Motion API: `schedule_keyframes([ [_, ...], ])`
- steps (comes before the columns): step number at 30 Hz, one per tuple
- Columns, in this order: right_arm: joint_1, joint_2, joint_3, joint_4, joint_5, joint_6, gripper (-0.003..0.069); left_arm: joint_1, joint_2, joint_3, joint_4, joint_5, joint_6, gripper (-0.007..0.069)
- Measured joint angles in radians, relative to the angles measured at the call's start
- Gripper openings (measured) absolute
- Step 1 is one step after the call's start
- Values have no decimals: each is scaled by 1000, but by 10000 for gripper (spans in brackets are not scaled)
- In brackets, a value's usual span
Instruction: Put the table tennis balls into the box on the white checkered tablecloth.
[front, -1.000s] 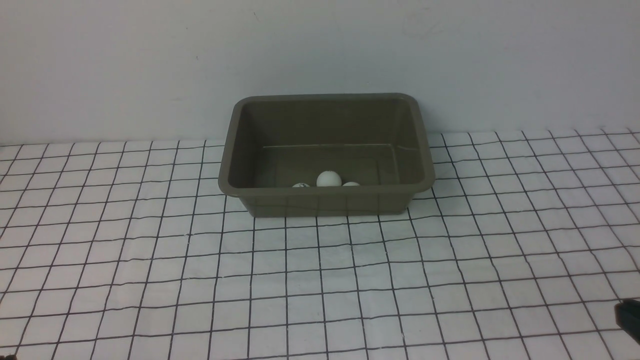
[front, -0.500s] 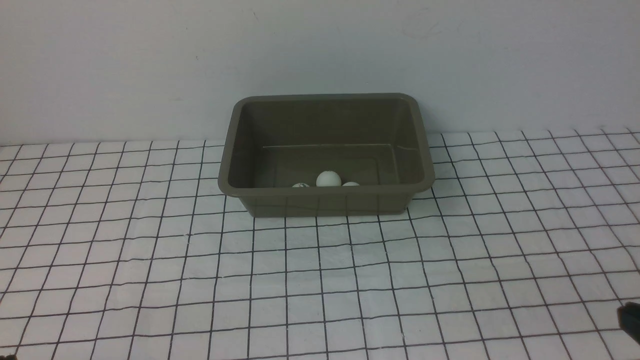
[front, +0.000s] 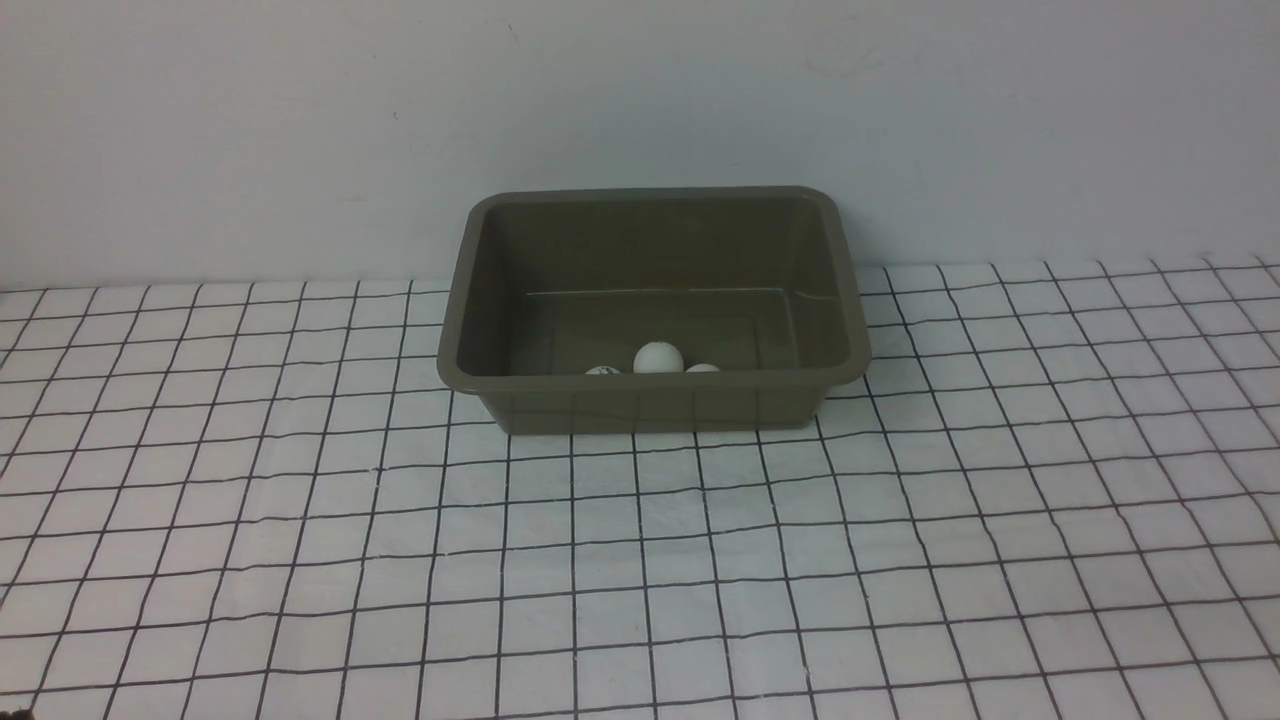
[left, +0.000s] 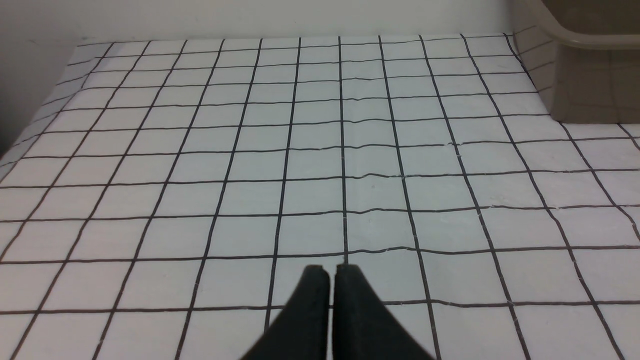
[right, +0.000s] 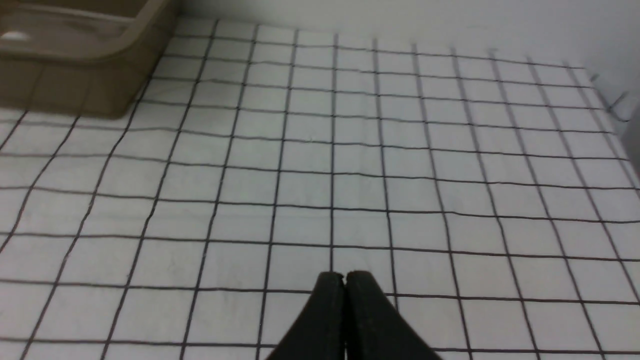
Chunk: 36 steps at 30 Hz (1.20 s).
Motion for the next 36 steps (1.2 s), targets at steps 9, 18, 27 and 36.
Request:
schedule_keyframes([
  [9, -55, -267, 181, 10, -63, 1, -10, 0, 0, 0, 0, 0, 0, -4],
  [18, -34, -334, 276, 59, -121, 4, -10, 0, 0, 0, 0, 1, 0, -4],
  [27, -33, -357, 329, 86, -178, 5, -10, 0, 2, 0, 0, 2, 0, -4],
  [36, -33, -357, 330, 86, -186, 5, -10, 0, 2, 0, 0, 2, 0, -4],
])
